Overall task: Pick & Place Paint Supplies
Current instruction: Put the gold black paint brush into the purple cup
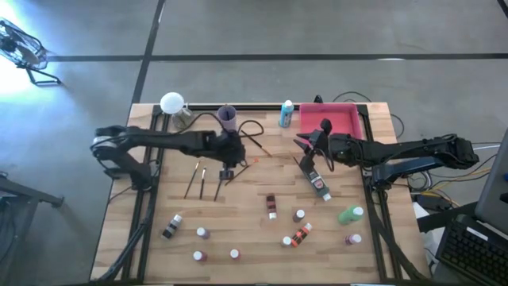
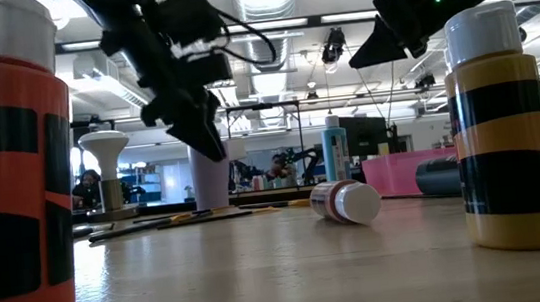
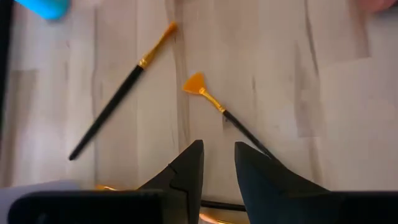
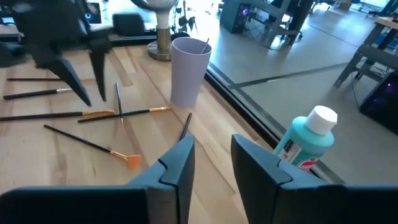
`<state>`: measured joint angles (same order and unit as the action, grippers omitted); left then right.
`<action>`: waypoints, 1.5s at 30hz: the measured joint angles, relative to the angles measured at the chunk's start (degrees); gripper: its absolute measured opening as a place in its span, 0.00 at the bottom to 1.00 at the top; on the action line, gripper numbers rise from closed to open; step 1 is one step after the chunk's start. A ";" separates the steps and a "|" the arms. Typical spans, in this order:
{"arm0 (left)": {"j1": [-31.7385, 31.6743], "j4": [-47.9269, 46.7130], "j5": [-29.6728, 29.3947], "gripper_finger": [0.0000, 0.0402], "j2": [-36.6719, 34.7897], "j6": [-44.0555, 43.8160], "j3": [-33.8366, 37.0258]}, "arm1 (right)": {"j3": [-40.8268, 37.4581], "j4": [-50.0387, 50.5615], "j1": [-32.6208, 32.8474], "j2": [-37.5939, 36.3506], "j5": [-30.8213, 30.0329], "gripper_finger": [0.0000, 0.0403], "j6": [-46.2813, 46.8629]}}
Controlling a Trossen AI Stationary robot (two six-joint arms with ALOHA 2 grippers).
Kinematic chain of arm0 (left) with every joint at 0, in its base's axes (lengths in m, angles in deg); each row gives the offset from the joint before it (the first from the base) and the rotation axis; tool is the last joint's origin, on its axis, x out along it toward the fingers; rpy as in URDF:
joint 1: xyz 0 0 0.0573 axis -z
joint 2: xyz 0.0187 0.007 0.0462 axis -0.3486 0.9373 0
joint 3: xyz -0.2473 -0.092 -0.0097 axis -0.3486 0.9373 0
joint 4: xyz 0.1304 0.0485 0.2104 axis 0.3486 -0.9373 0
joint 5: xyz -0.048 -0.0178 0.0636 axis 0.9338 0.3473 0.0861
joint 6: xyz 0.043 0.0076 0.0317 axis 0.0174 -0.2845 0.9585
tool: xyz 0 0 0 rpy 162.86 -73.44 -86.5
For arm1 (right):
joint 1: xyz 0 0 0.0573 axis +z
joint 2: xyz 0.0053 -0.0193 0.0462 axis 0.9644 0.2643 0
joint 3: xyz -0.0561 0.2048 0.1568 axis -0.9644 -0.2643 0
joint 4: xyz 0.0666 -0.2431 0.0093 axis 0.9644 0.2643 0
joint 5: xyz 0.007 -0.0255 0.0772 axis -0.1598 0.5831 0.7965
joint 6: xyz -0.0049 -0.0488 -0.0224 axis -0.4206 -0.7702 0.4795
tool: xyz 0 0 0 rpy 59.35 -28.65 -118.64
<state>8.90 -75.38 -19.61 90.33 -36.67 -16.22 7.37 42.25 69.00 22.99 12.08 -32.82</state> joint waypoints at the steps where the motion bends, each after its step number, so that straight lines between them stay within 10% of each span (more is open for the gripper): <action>1: -0.59 0.06 0.88 0.24 0.88 0.05 -0.35 | 0.00 0.03 0.00 0.00 0.02 0.26 0.01; 45: -7.59 6.07 7.66 0.20 14.78 0.41 -1.15 | -0.07 0.11 -0.02 0.00 0.00 0.28 -0.21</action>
<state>1.31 -69.31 -11.95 105.11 -36.26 -17.37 7.30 42.36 68.98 22.99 12.08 -33.03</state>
